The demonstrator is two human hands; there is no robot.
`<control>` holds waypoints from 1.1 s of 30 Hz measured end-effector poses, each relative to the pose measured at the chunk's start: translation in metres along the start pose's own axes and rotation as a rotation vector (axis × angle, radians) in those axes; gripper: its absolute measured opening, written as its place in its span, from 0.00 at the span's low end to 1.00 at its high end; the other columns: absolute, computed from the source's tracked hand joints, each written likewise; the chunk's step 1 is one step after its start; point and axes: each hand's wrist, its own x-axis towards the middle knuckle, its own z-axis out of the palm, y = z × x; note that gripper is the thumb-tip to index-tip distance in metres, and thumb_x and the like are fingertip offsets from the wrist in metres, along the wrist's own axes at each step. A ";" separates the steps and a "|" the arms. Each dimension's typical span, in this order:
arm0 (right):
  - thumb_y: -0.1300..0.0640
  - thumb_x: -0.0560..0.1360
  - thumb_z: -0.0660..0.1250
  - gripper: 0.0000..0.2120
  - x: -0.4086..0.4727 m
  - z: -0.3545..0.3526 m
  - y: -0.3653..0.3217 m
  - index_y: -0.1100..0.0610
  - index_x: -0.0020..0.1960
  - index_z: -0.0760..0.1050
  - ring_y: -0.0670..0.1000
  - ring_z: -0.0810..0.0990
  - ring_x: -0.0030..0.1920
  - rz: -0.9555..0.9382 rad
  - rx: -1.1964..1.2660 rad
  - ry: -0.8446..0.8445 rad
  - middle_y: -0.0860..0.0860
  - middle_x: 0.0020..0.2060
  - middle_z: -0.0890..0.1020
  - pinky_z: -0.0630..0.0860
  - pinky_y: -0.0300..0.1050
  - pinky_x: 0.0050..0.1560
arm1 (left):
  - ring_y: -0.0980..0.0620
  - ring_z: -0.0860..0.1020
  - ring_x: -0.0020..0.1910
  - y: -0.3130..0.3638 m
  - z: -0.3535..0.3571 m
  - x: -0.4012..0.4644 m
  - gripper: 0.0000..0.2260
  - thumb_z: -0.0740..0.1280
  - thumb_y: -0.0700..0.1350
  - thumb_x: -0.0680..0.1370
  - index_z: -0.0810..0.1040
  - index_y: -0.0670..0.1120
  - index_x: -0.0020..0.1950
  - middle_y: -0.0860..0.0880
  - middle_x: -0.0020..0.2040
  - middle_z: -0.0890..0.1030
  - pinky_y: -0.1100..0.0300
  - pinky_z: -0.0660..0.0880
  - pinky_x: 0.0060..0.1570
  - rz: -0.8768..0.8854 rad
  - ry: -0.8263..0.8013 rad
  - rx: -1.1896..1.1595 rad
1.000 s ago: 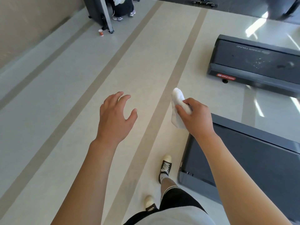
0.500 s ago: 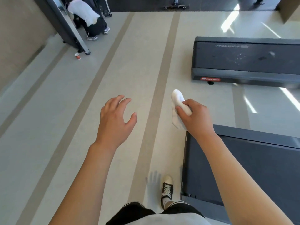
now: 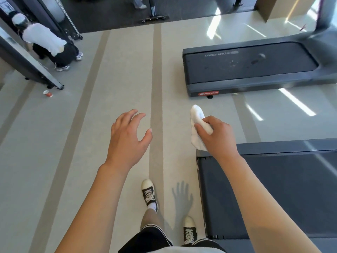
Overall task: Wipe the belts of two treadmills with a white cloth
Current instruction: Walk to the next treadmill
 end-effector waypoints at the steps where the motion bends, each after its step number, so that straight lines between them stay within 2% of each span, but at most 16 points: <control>1: 0.44 0.77 0.67 0.09 0.009 0.001 -0.002 0.48 0.52 0.79 0.43 0.78 0.40 0.003 -0.012 0.015 0.42 0.38 0.80 0.74 0.42 0.39 | 0.46 0.65 0.77 -0.002 0.002 0.014 0.24 0.62 0.57 0.79 0.75 0.49 0.73 0.50 0.76 0.72 0.43 0.65 0.76 0.014 -0.006 -0.008; 5: 0.44 0.78 0.67 0.09 0.050 0.011 -0.013 0.48 0.52 0.79 0.43 0.78 0.40 0.027 -0.050 0.065 0.43 0.39 0.80 0.70 0.39 0.37 | 0.48 0.64 0.78 -0.016 0.012 0.074 0.24 0.61 0.58 0.80 0.74 0.50 0.74 0.50 0.77 0.71 0.43 0.64 0.77 0.071 -0.033 -0.032; 9: 0.45 0.78 0.67 0.08 0.102 0.030 -0.030 0.48 0.51 0.78 0.44 0.78 0.40 0.093 -0.062 0.109 0.43 0.39 0.80 0.76 0.44 0.39 | 0.48 0.65 0.78 -0.043 0.020 0.145 0.24 0.61 0.58 0.80 0.74 0.50 0.75 0.50 0.77 0.71 0.43 0.64 0.77 0.122 -0.049 -0.069; 13: 0.45 0.78 0.67 0.08 0.158 0.056 -0.055 0.49 0.51 0.78 0.43 0.78 0.39 0.122 -0.105 0.127 0.44 0.37 0.80 0.73 0.43 0.36 | 0.47 0.64 0.78 -0.079 0.018 0.213 0.25 0.61 0.58 0.80 0.74 0.50 0.75 0.50 0.77 0.71 0.43 0.64 0.77 0.144 -0.067 -0.091; 19: 0.46 0.78 0.66 0.10 0.230 0.086 -0.095 0.51 0.48 0.78 0.48 0.79 0.39 0.160 -0.129 0.214 0.46 0.36 0.80 0.76 0.49 0.40 | 0.47 0.65 0.78 -0.125 0.007 0.302 0.25 0.61 0.58 0.80 0.73 0.50 0.75 0.50 0.77 0.70 0.44 0.63 0.77 0.184 -0.101 -0.097; 25: 0.44 0.78 0.66 0.08 0.283 0.089 -0.110 0.48 0.49 0.79 0.46 0.79 0.39 0.180 -0.154 0.285 0.44 0.37 0.80 0.76 0.46 0.38 | 0.47 0.64 0.78 -0.132 0.016 0.370 0.24 0.61 0.58 0.81 0.72 0.51 0.76 0.50 0.77 0.70 0.44 0.64 0.77 0.219 -0.139 -0.147; 30: 0.43 0.77 0.65 0.08 0.336 0.091 -0.102 0.46 0.49 0.78 0.48 0.79 0.40 0.207 -0.155 0.290 0.44 0.38 0.80 0.78 0.50 0.40 | 0.47 0.64 0.78 -0.128 0.037 0.429 0.23 0.63 0.56 0.82 0.72 0.51 0.76 0.50 0.78 0.70 0.45 0.63 0.77 0.257 -0.159 -0.155; 33: 0.42 0.77 0.65 0.09 0.372 0.093 -0.091 0.46 0.48 0.78 0.47 0.79 0.39 0.209 -0.143 0.294 0.43 0.38 0.81 0.79 0.50 0.40 | 0.47 0.65 0.77 -0.120 0.052 0.469 0.24 0.61 0.57 0.81 0.73 0.51 0.75 0.50 0.77 0.70 0.45 0.64 0.77 0.268 -0.156 -0.159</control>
